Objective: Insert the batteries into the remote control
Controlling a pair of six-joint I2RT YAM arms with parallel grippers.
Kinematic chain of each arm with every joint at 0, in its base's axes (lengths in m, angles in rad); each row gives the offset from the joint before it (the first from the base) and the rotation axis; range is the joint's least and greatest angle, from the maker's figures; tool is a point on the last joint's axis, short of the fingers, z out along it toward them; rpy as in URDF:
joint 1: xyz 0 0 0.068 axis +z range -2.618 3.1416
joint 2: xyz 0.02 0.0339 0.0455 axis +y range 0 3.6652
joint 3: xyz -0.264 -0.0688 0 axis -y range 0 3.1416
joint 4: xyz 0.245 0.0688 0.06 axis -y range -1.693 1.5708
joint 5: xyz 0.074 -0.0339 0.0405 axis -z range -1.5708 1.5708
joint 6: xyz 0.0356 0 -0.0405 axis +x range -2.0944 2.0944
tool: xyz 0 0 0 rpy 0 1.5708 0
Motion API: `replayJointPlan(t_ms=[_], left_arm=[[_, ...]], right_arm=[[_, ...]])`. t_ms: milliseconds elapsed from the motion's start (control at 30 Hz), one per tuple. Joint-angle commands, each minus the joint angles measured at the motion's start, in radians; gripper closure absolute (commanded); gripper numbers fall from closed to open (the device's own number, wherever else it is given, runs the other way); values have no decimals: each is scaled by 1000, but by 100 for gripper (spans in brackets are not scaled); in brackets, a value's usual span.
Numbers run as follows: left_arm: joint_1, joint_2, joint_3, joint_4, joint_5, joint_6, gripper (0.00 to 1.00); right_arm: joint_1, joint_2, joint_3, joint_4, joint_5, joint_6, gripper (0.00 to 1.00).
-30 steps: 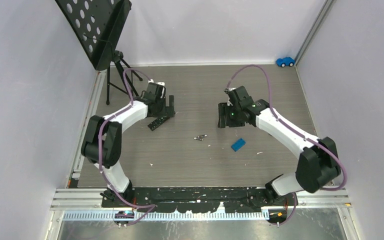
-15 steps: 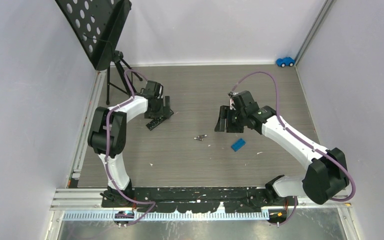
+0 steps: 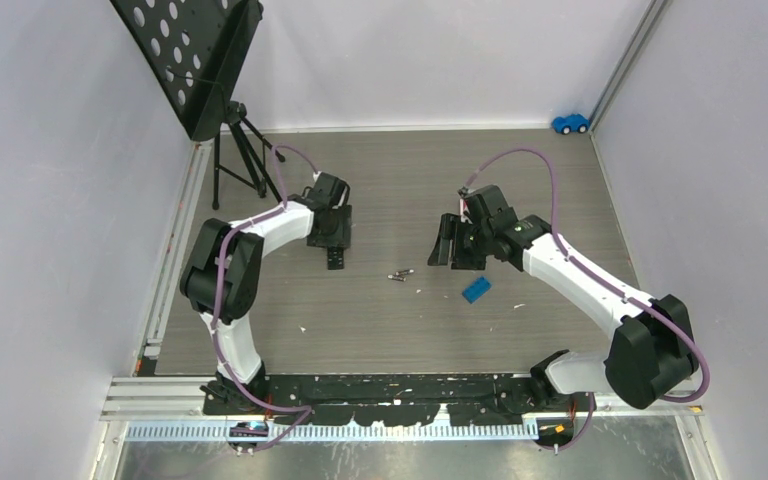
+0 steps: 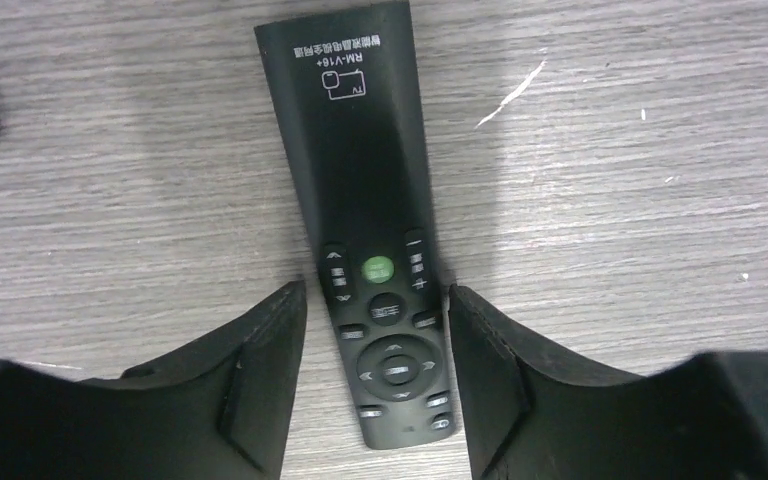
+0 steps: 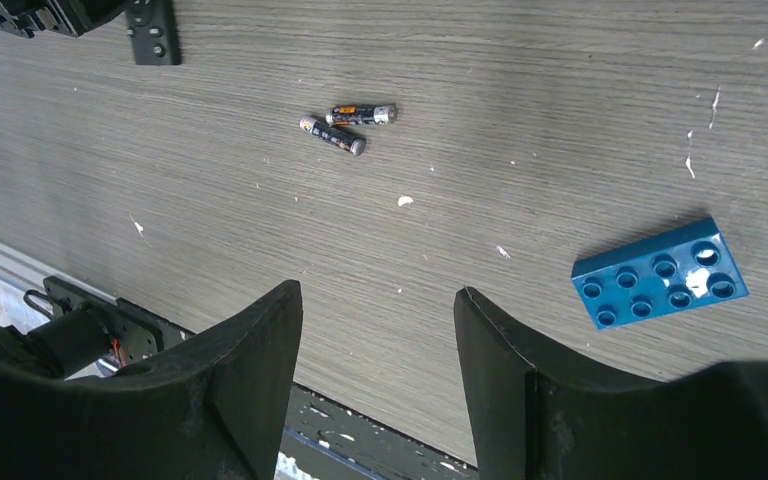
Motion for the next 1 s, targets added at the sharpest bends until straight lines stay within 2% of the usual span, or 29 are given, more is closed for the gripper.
replayJointPlan(t_ms=[0,67,300,333,467,500,767,967], left_arm=[[-11,40,-27,-92,-19,-59,49],[-12,46,-28,-103,-42,-70,51],[-12,76,-17,-151,-66,-103,50],[-12,77,-18,-151,-61,-106,54],[-12,52,-23,-147,26,-101,94],[-12,36,-24,-147,54,-101,100],[-12,-180,-43,-99,361,-149,100],[-12,-328,-120,69,605,-298,100]], right_arm=[[3,-6,-10,49,-22,41,37],[3,-6,-16,54,-26,54,37],[3,-5,-41,91,-40,96,37],[4,-4,-43,96,-41,103,37],[8,0,-59,140,-30,152,45],[14,-5,-74,165,-32,165,45],[66,-48,-158,422,-125,293,43],[129,-51,-204,662,-177,424,39]])
